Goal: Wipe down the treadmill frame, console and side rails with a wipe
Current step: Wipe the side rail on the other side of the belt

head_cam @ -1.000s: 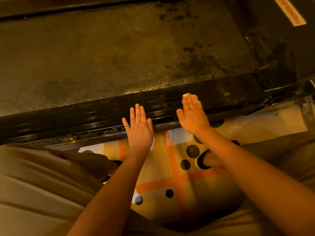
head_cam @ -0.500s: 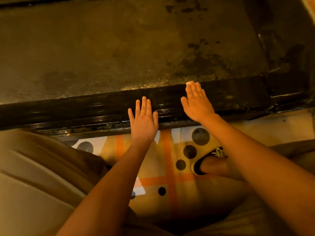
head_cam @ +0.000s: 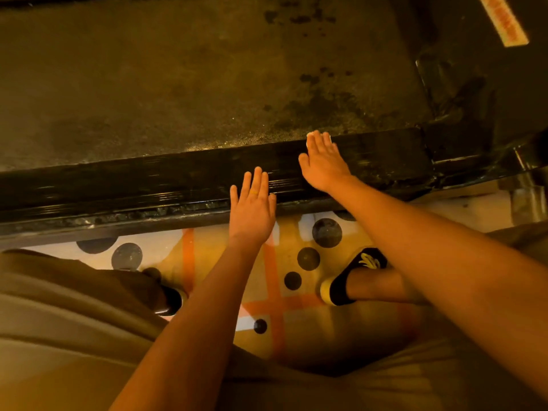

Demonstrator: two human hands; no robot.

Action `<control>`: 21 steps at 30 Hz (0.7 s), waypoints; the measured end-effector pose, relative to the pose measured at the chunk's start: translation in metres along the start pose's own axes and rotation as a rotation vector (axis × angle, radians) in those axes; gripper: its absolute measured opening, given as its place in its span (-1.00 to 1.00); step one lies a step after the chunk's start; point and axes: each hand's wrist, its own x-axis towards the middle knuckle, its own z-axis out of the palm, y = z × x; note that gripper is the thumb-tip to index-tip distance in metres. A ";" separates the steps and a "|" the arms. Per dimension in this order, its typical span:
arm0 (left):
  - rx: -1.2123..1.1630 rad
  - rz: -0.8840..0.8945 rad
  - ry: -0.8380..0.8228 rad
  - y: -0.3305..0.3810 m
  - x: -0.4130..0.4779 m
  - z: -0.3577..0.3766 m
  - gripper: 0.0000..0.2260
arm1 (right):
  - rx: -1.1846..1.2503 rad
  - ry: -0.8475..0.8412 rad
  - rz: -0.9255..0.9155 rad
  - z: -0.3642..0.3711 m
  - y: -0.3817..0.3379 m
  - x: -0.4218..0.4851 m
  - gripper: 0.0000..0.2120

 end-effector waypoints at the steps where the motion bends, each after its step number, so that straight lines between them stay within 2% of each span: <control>1: -0.003 0.012 -0.012 -0.001 -0.002 -0.002 -0.49 | 0.000 0.004 -0.002 0.000 0.001 0.000 -0.41; 6: 0.010 0.037 -0.034 -0.003 -0.001 -0.003 -0.49 | 0.010 0.125 -0.080 0.040 0.014 -0.072 -0.40; 8: 0.013 0.028 -0.026 0.000 -0.002 -0.002 -0.48 | -0.060 0.177 -0.086 0.058 0.019 -0.095 -0.39; 12: 0.025 0.049 -0.025 -0.003 -0.003 -0.001 -0.48 | -0.150 0.270 -0.078 0.067 0.022 -0.089 -0.29; 21: 0.047 0.086 0.021 0.012 0.008 0.009 -0.47 | -0.281 0.253 -0.182 0.049 0.058 -0.086 -0.27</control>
